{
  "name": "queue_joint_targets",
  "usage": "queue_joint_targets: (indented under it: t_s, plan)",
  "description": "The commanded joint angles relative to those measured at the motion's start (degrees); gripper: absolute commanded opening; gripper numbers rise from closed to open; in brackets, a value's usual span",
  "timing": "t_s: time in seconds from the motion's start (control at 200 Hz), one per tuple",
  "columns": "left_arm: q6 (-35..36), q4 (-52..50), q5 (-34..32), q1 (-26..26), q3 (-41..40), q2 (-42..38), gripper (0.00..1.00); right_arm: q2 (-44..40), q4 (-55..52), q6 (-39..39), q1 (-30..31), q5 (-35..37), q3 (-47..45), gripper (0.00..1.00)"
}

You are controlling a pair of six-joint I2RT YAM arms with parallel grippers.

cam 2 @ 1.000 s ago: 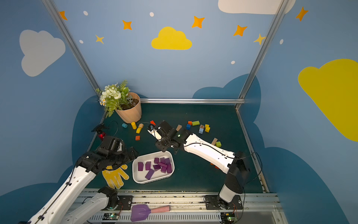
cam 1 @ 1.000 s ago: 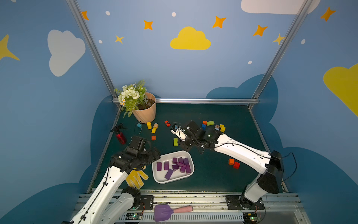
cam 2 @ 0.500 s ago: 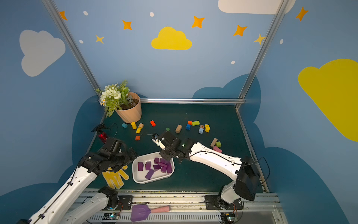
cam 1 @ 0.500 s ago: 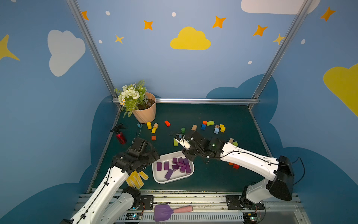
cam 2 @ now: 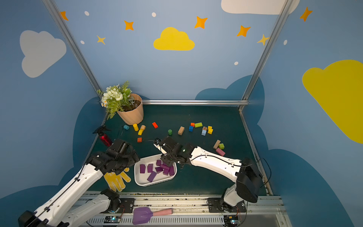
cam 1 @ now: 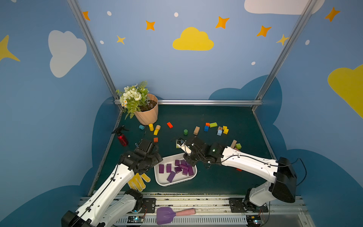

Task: Pick purple bricks into the storage bin
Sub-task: Place the building block in the storage box.

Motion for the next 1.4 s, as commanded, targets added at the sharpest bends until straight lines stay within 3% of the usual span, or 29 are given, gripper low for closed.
queue_joint_targets:
  t_s: [0.0,0.766,0.921,1.152,1.397]
  plan:
    - [-0.24,0.17,-1.7,-0.16,-0.83,0.93,1.0,1.71,1.62,1.2,0.57,-0.79,-1.23,0.33]
    - [0.64,3.99,-0.4,0.58,-1.17,12.6,1.0,15.34,3.9,4.04,3.58,-2.08,0.0,0.34]
    - [0.69,4.3,0.58,0.69,-0.88,14.28,1.0,15.08,3.35,3.73,3.88,-1.12,-0.29,0.41]
    - [1.1,4.64,0.86,0.65,-0.45,14.65,1.0,9.7,1.17,3.51,3.8,1.59,-0.15,0.62]
    - [1.09,4.33,0.68,0.63,-0.55,14.69,1.0,4.12,-1.79,7.85,1.74,9.49,0.15,0.65]
